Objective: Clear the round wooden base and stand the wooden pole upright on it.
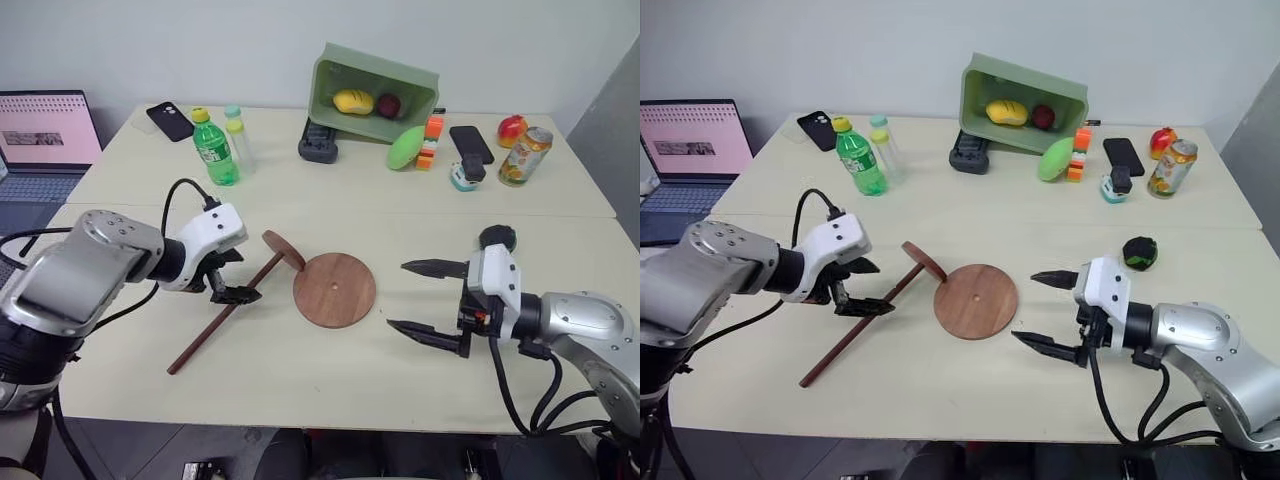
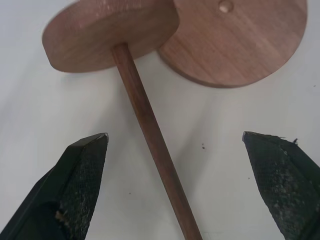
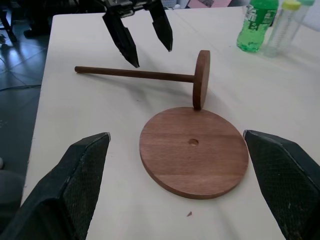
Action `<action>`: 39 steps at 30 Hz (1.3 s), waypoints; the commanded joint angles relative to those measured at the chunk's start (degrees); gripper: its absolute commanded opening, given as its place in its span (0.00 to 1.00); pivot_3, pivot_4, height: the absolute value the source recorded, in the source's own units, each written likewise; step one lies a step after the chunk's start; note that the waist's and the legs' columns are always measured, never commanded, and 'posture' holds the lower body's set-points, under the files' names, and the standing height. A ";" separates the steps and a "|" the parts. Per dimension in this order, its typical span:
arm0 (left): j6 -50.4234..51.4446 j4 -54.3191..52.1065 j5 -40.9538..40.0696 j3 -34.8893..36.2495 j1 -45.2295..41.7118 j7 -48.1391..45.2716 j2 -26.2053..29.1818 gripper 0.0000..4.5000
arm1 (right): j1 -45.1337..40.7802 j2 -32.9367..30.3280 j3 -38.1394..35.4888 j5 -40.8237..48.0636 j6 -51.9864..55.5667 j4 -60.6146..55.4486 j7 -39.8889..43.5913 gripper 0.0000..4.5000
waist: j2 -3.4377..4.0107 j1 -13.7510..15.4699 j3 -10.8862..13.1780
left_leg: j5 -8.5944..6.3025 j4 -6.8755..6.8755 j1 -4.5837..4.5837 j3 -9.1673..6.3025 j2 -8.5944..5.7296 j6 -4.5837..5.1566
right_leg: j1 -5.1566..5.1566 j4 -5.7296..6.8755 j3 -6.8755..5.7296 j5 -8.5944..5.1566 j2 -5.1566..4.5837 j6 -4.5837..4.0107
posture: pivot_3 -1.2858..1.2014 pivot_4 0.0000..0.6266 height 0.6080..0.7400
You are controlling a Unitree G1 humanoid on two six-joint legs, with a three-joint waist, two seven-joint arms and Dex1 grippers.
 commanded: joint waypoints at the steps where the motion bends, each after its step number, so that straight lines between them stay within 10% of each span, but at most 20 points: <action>1: -0.60 3.31 3.26 -3.07 -3.63 0.60 -2.14 1.00 | -0.72 0.79 1.63 -0.44 0.14 -3.49 -1.59 1.00 | -0.01 0.06 0.00 | 0.00 0.04 -0.01 0.00 -0.01 0.00 | 0.00 0.03 -0.01 0.00 0.00 0.00 | 0.52 0.24 1.00; 12: 1.80 12.19 5.77 -7.86 -7.73 -1.88 -4.57 1.00 | -1.17 1.01 3.15 -0.17 1.60 -6.10 -3.68 1.00 | -0.01 -0.08 0.00 | 0.00 0.09 -0.06 0.01 -0.04 0.00 | -0.15 0.17 0.02 0.00 0.02 0.00 | 0.52 0.24 1.00; 32: -6.10 15.00 11.23 -9.26 -6.04 -2.89 -8.20 0.09 | 0.32 -0.44 3.13 0.26 2.69 -7.69 -3.68 1.00 | -0.01 -0.02 0.00 | -0.01 0.44 -0.17 -0.02 -0.01 0.01 | -0.20 0.42 0.02 -0.01 0.01 0.00 | 0.52 0.24 1.00; 39: -3.90 13.68 8.93 -3.04 -5.78 -0.71 -9.88 0.06 | -0.66 -1.21 2.85 -0.33 2.09 -6.37 -2.21 1.00 | -0.02 -0.01 0.00 | -0.01 0.54 -0.17 -0.02 -0.04 0.02 | -0.20 0.56 0.03 -0.01 -0.02 0.01 | 0.52 0.24 1.00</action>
